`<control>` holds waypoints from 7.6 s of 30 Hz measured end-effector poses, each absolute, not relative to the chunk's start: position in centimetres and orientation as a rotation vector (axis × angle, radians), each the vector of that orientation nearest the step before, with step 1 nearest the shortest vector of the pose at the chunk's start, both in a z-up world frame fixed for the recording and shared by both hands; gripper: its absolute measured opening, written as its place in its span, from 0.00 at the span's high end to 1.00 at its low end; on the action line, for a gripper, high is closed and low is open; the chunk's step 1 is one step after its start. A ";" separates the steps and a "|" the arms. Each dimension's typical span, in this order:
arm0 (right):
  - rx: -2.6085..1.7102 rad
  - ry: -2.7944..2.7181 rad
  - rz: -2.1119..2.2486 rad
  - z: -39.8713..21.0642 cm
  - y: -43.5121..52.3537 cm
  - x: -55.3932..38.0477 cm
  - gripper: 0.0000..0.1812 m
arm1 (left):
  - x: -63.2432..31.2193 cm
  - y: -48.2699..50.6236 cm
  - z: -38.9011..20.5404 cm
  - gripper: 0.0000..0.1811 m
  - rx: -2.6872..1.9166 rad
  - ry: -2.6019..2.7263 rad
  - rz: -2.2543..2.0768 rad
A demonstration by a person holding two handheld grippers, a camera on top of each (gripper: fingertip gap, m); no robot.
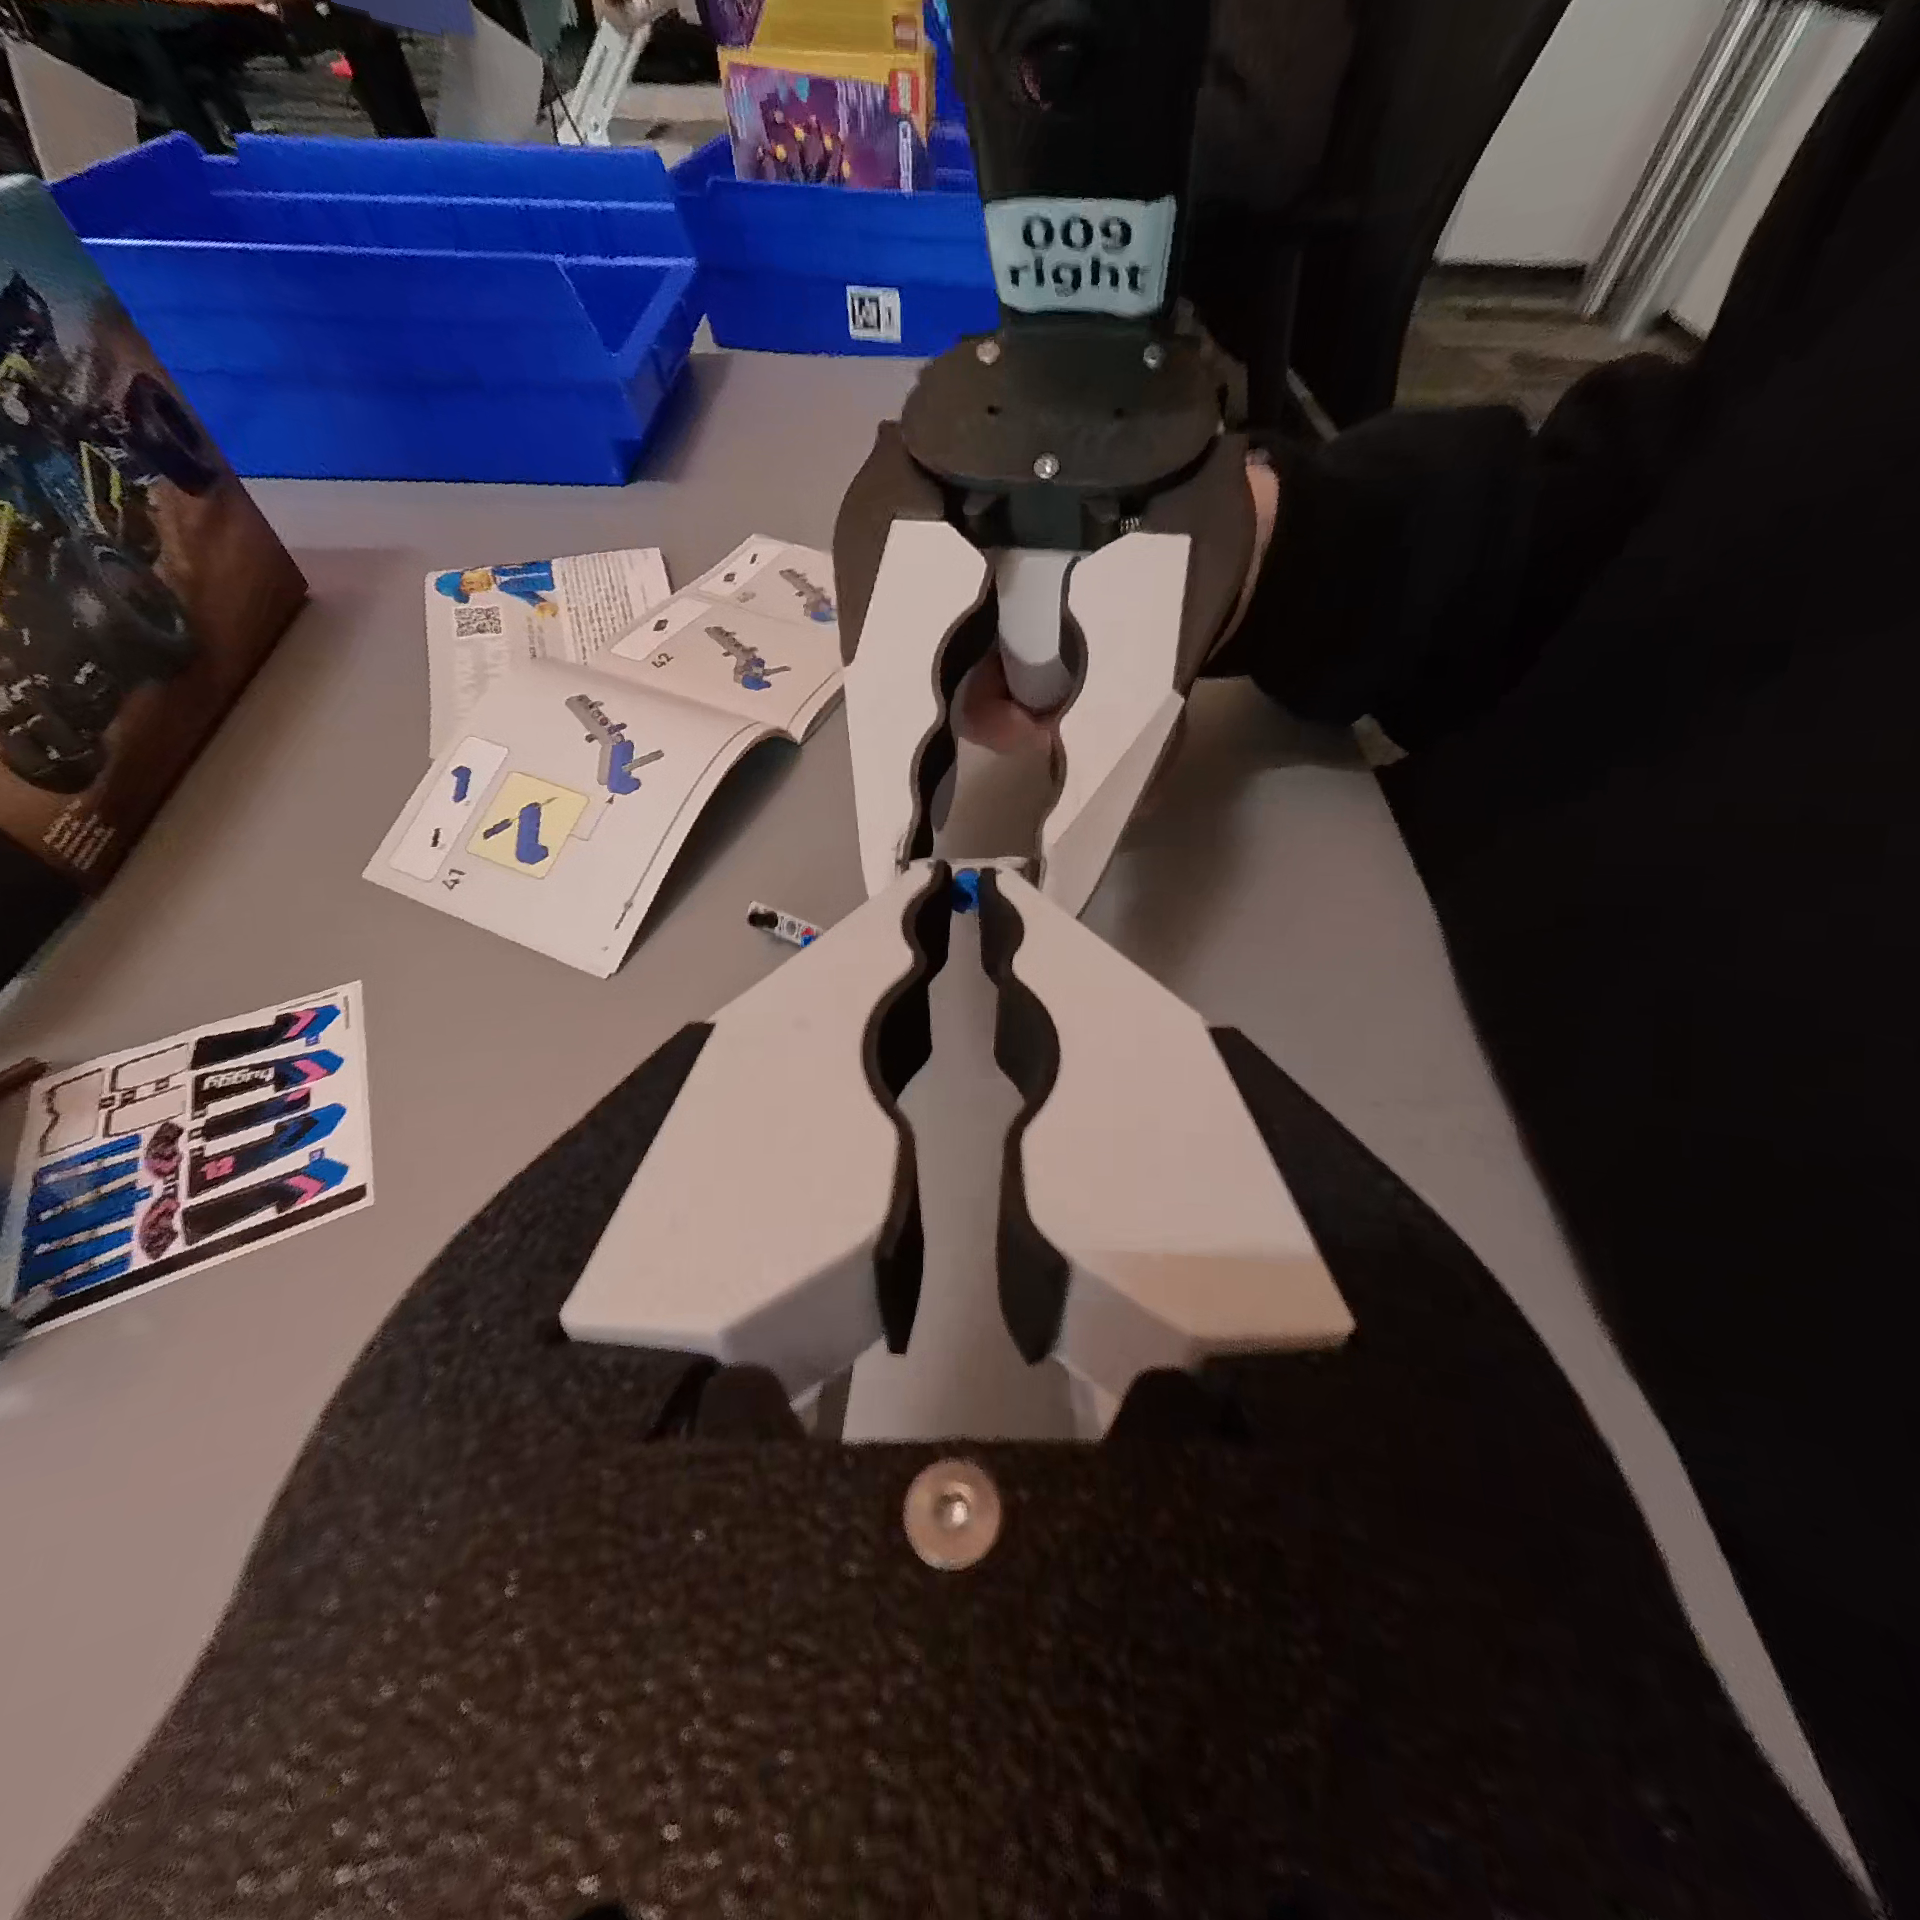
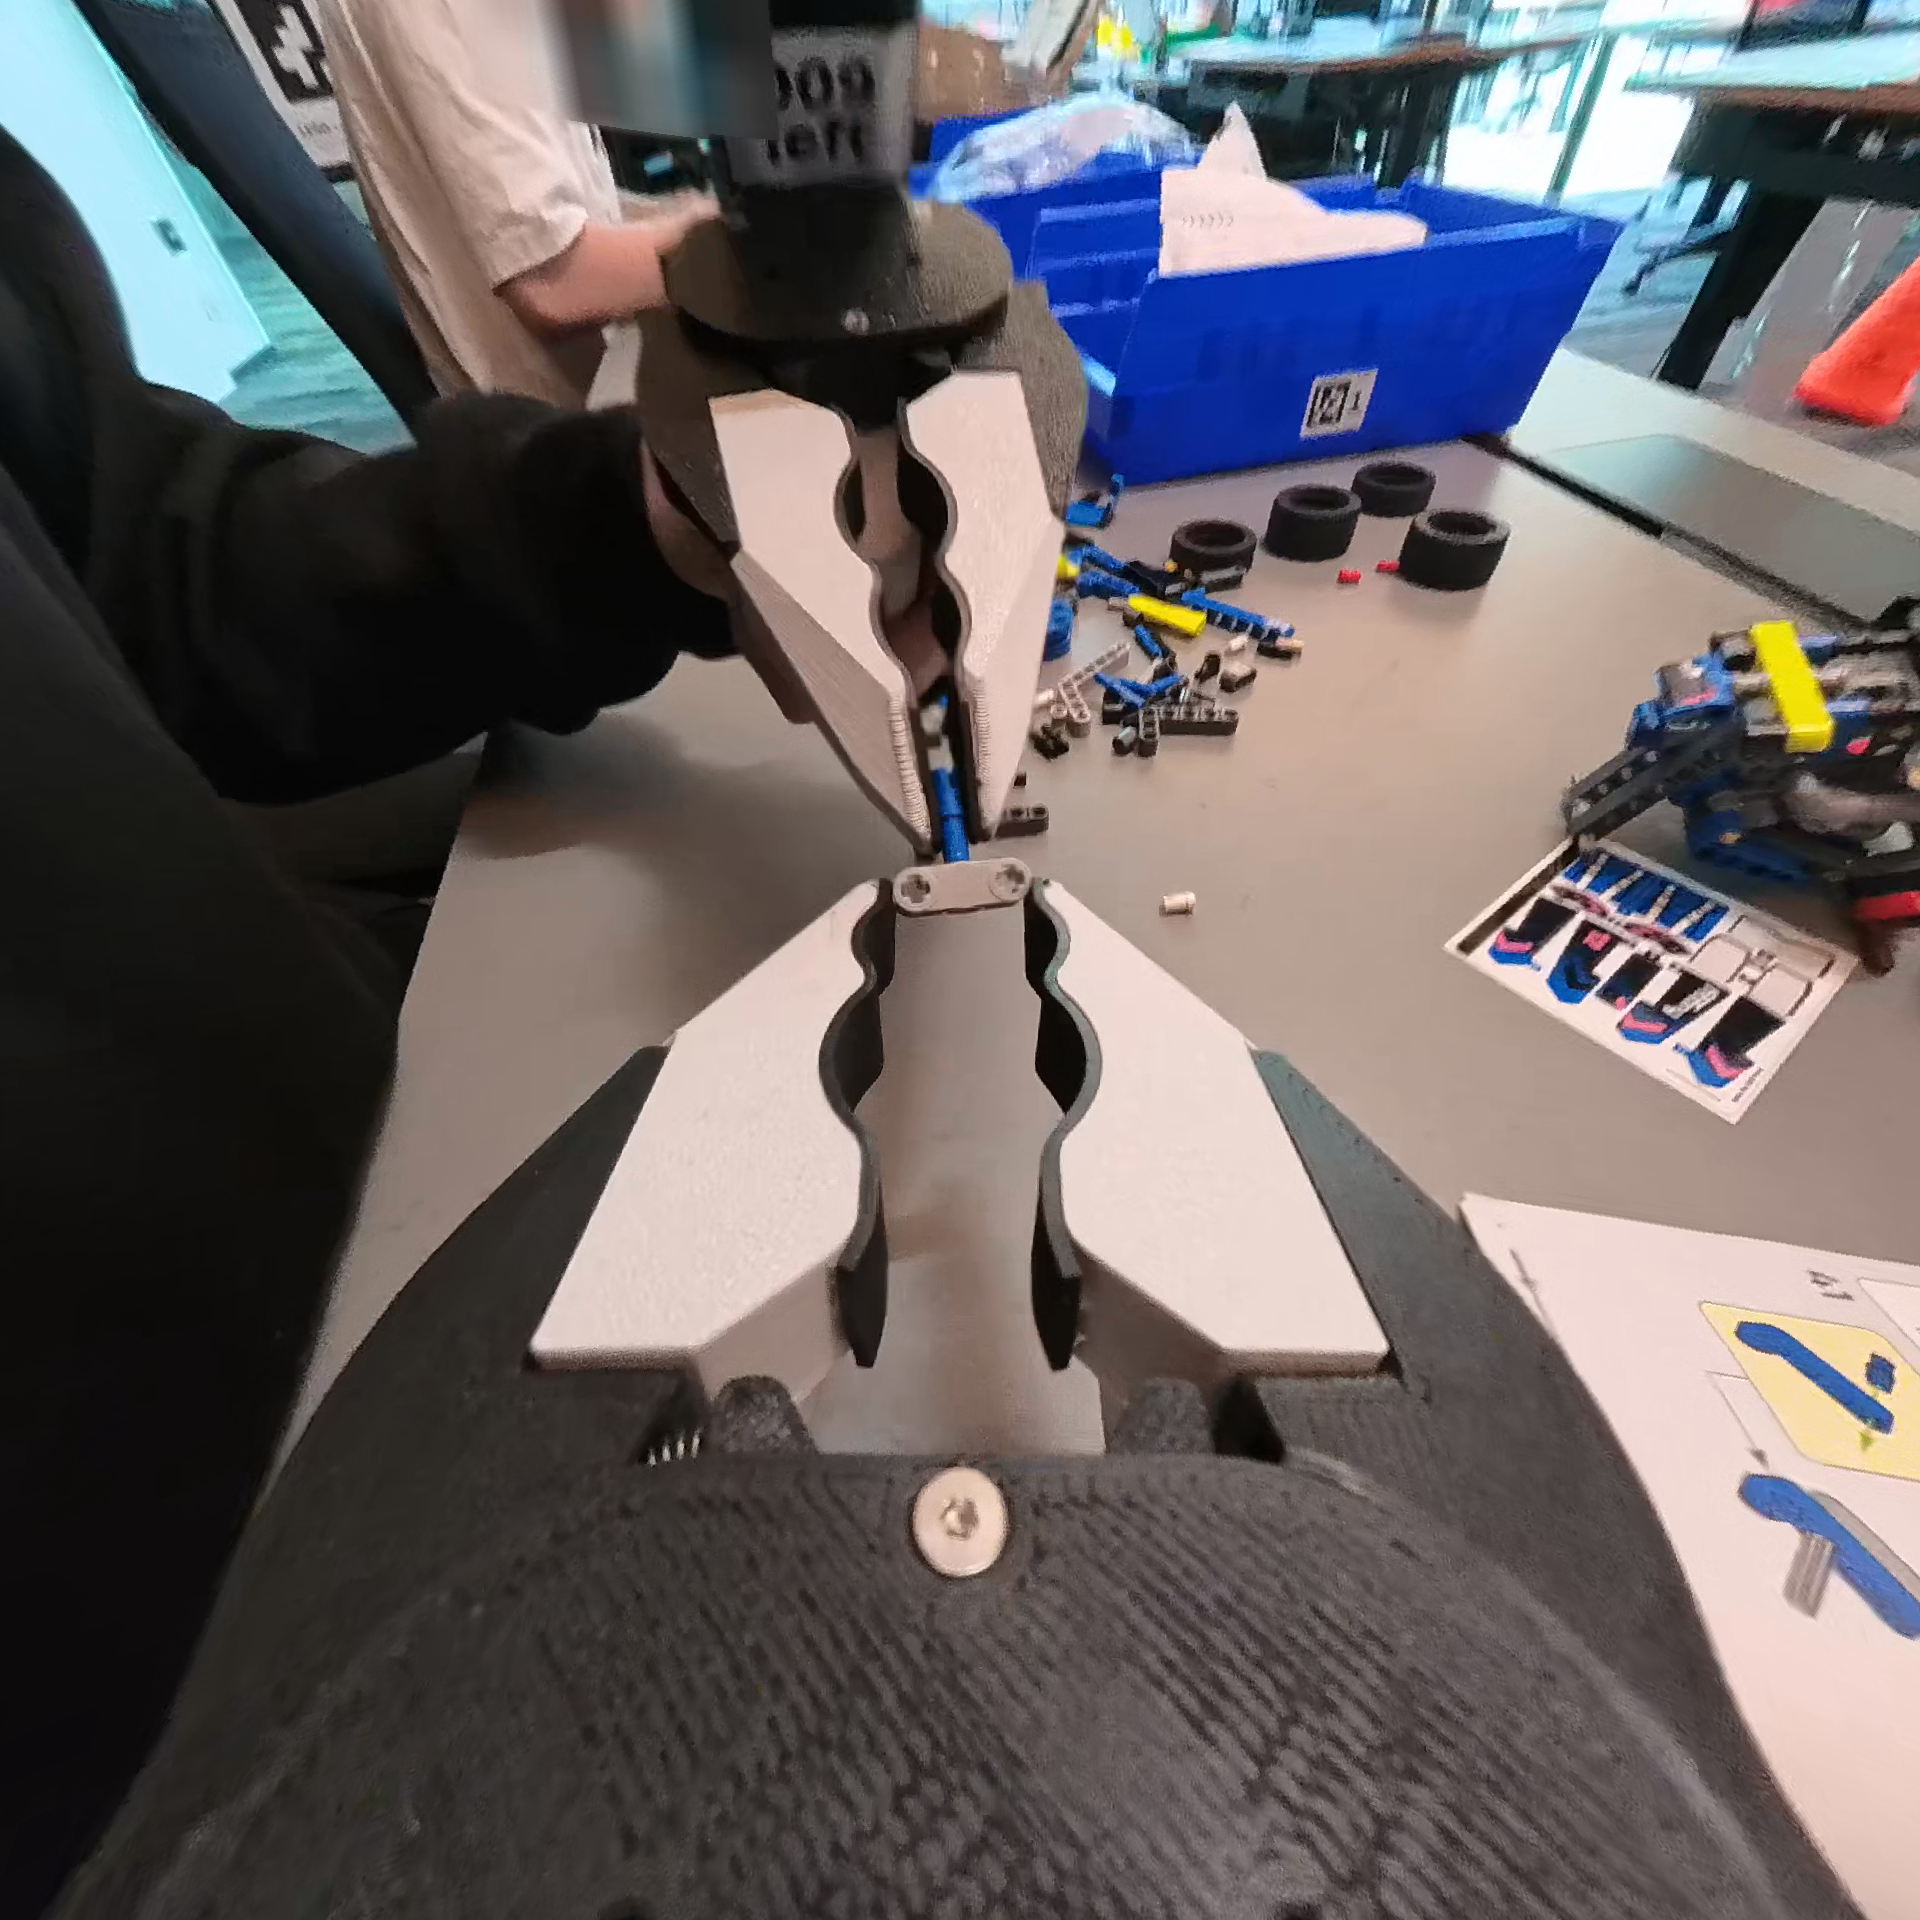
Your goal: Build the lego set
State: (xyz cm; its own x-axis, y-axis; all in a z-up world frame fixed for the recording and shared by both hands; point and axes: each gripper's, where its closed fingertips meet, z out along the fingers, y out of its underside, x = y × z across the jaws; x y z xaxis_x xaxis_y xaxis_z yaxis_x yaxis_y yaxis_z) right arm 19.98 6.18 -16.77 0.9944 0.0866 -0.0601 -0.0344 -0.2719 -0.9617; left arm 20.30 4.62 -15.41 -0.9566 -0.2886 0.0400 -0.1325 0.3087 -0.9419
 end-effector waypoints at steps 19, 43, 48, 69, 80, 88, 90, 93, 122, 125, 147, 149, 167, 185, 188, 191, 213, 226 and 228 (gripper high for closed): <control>-1.788 -0.005 -0.164 -15.5 6.2 21.8 0.88 | 21.6 4.8 -14.3 0.98 -0.606 2.255 -1.894; -2.103 -0.073 -1.013 -17.3 5.7 25.4 0.88 | 24.7 5.1 -17.0 0.87 -1.169 2.085 -1.287; -2.130 -0.091 -1.028 -17.7 5.7 25.3 0.88 | 24.6 5.1 -17.5 0.87 -1.166 2.126 -1.281; -2.029 0.006 -0.893 -17.4 5.8 25.5 0.87 | 25.2 5.2 -17.1 0.89 -1.182 2.085 -1.329; -1.877 -0.116 -0.762 -16.2 6.1 24.2 0.87 | 24.1 4.7 -16.6 0.89 -1.529 2.082 -1.846; -1.874 -0.140 -0.774 -16.2 6.1 23.8 0.88 | 23.7 4.6 -17.0 0.87 -1.461 2.157 -1.762; -1.891 -0.177 -0.789 -16.3 6.4 23.5 0.87 | 23.6 4.4 -17.3 0.87 -1.450 2.191 -1.726; -1.907 -0.203 -0.823 -16.5 6.4 23.5 0.87 | 23.6 4.4 -17.6 0.88 -1.412 2.212 -1.674; -1.778 -0.297 -0.736 -16.1 6.2 22.2 0.88 | 22.0 4.3 -17.1 0.88 -1.473 2.299 -1.953; -1.792 -0.299 -0.738 -16.3 6.2 22.3 0.88 | 22.1 4.3 -17.3 0.88 -1.434 2.308 -1.885; -1.744 -0.304 -0.784 -15.7 6.0 22.5 0.86 | 21.9 2.9 -16.7 0.90 -1.424 2.298 -2.023; -1.731 -0.303 -0.757 -15.7 5.6 22.5 0.86 | 22.1 3.4 -16.4 0.90 -1.447 2.274 -2.076; -1.710 -0.316 -0.788 -15.9 5.5 22.4 0.87 | 22.0 3.2 -16.7 0.90 -1.186 2.347 -1.658; -1.741 -0.298 -0.871 -16.2 5.6 23.3 0.87 | 22.6 3.2 -17.0 0.93 -1.215 2.269 -1.717; -1.733 -0.276 -0.871 -16.3 5.4 23.6 0.87 | 23.3 3.8 -17.1 0.93 -1.229 2.228 -1.662; -1.732 -0.182 -0.746 -16.0 4.7 24.0 0.86 | 24.6 6.0 -18.0 0.93 -1.248 2.186 -1.468; -1.963 -0.203 -0.508 -18.9 5.4 22.5 0.99 | 23.4 5.3 -20.4 0.93 -1.192 2.289 -1.269; -1.754 0.203 -0.113 -16.3 4.7 23.5 0.90 | 23.8 5.0 -17.9 0.93 -0.723 2.172 -1.163; -1.663 0.266 0.020 -15.3 4.5 23.5 0.92 | 23.7 4.7 -17.6 0.93 -0.641 2.151 -1.131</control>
State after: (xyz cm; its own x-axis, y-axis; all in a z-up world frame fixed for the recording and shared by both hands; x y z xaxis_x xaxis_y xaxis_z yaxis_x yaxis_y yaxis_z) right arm 23.49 4.52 -15.28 0.9720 -0.1618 -0.1706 -0.1860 -0.0851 -0.9789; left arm 23.74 4.68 -17.56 -0.6913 -0.6596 -0.2951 -0.1305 0.5156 -0.8468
